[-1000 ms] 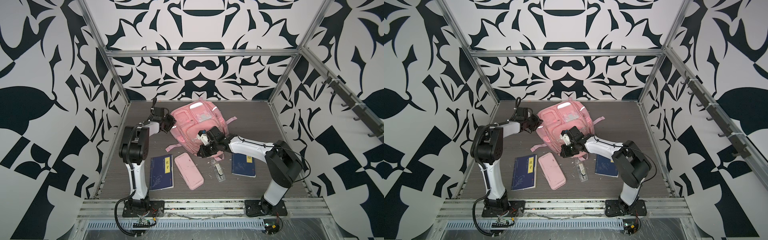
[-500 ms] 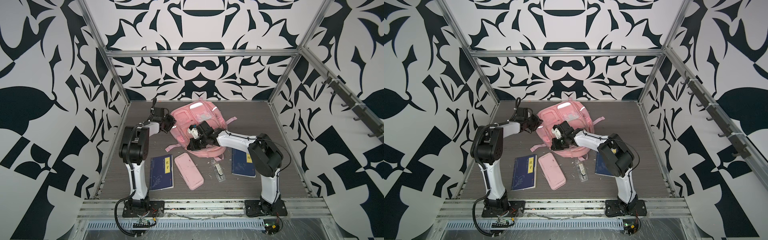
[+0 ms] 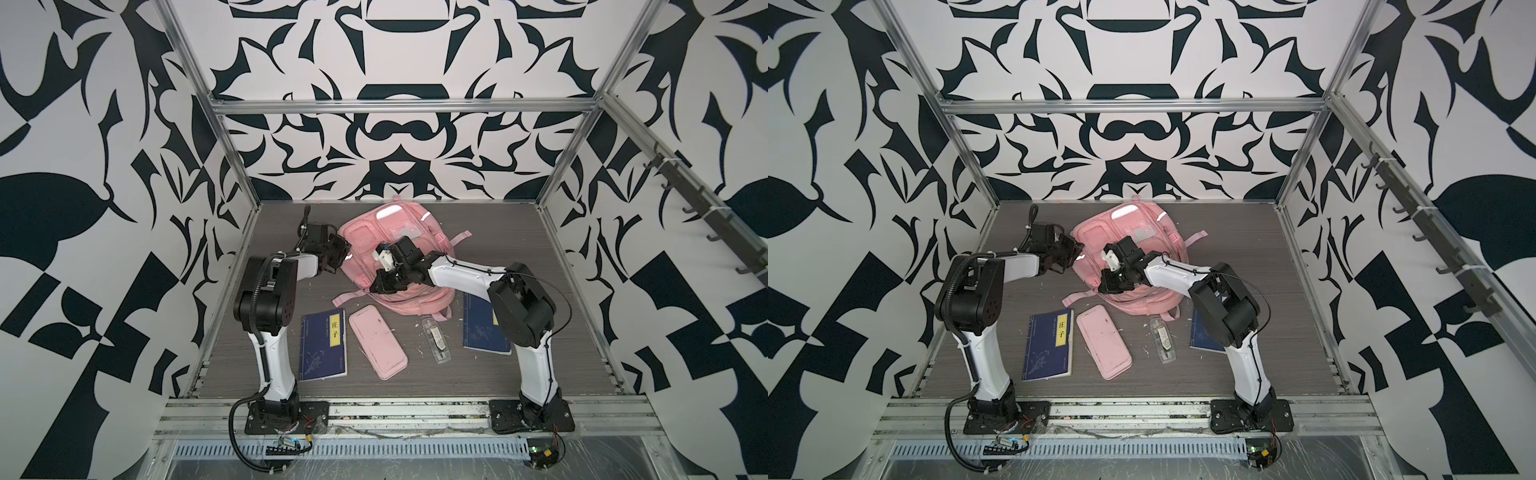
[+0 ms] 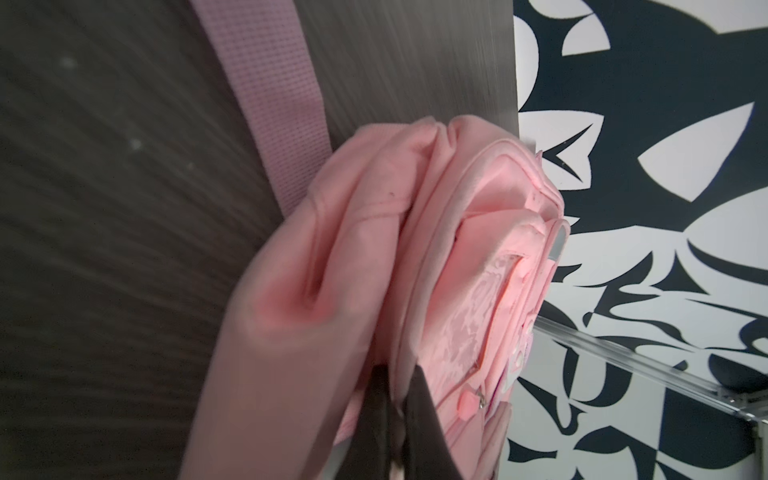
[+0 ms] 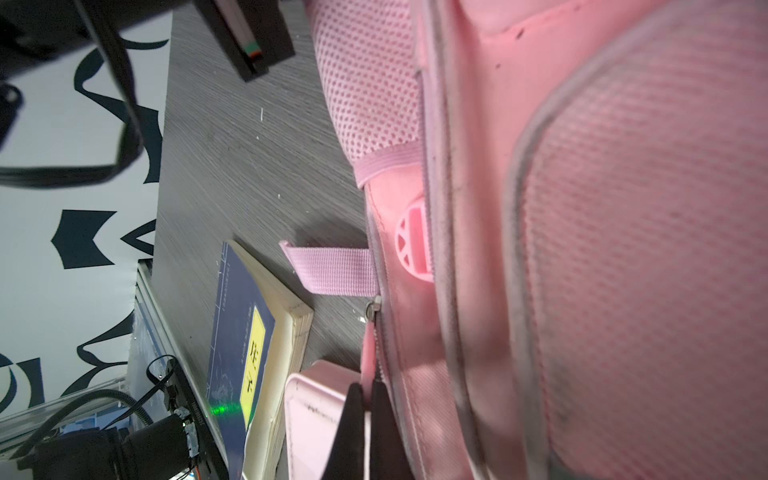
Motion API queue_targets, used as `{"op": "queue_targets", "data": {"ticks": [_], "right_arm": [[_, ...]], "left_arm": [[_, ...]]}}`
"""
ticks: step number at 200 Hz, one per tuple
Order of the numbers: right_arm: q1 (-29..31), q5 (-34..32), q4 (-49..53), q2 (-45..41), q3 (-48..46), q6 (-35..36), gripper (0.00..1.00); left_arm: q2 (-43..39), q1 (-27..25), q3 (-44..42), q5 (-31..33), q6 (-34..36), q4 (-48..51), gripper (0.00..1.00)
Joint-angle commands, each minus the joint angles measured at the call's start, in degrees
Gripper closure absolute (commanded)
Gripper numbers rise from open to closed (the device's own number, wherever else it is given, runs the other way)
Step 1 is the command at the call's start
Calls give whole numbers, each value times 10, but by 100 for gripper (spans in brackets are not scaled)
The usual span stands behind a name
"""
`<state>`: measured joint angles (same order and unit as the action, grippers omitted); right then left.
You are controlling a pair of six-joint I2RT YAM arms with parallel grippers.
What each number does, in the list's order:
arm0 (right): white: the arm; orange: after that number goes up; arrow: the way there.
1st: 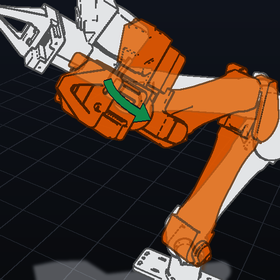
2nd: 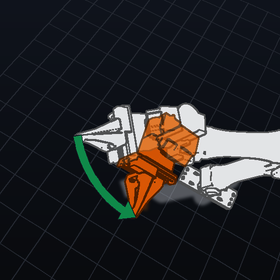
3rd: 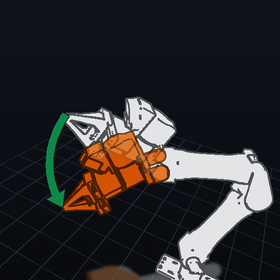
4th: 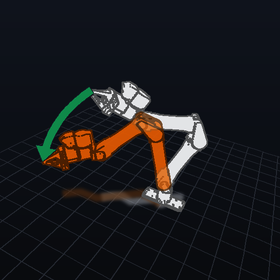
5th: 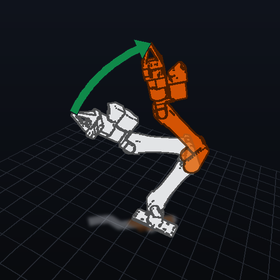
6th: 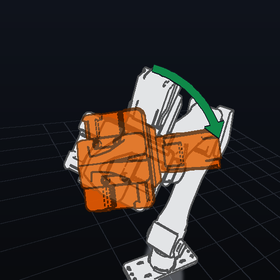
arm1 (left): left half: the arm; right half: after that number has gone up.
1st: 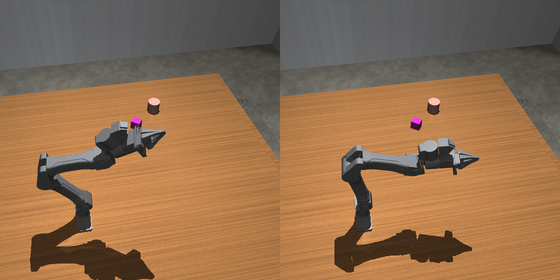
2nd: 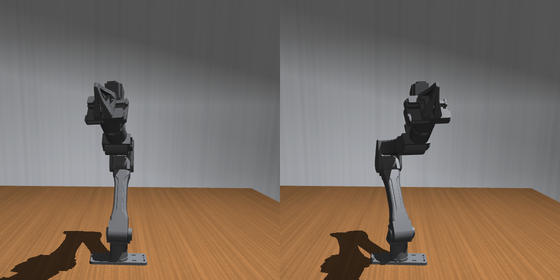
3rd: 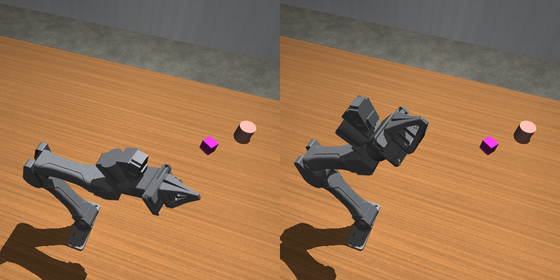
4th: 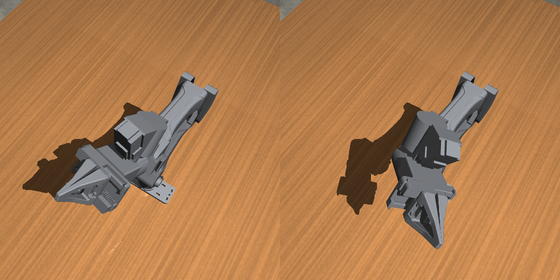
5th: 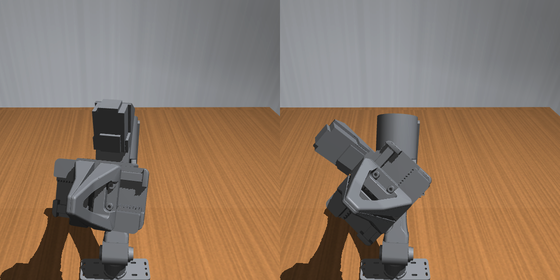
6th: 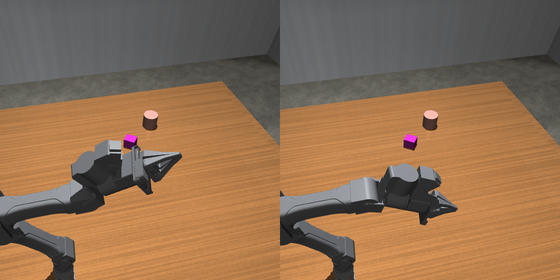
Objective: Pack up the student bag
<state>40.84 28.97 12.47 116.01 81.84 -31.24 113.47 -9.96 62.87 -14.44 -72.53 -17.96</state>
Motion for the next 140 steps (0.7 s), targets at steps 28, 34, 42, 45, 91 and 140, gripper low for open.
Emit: {"op": "queue_targets", "data": {"ticks": [28, 34, 42, 45, 91, 140], "right_arm": [[-53, 9, 1, -116, -75, 44, 100], [-56, 7, 6, -124, -82, 48, 100], [-56, 4, 15, -130, -89, 55, 100], [-56, 1, 22, -131, -90, 58, 100], [-30, -6, 3, -125, -108, 36, 100], [-7, -9, -23, -66, -53, 5, 100]], "left_arm": [[-32, -49, -53, 70, -120, -27, 100], [-32, -53, -53, 69, -124, -32, 100], [-30, -59, -51, 68, -128, -36, 100], [-30, -61, -50, 67, -129, -37, 100], [-26, -66, -49, 67, -131, -40, 100], [-31, -66, -54, 69, -123, -34, 100]]}}
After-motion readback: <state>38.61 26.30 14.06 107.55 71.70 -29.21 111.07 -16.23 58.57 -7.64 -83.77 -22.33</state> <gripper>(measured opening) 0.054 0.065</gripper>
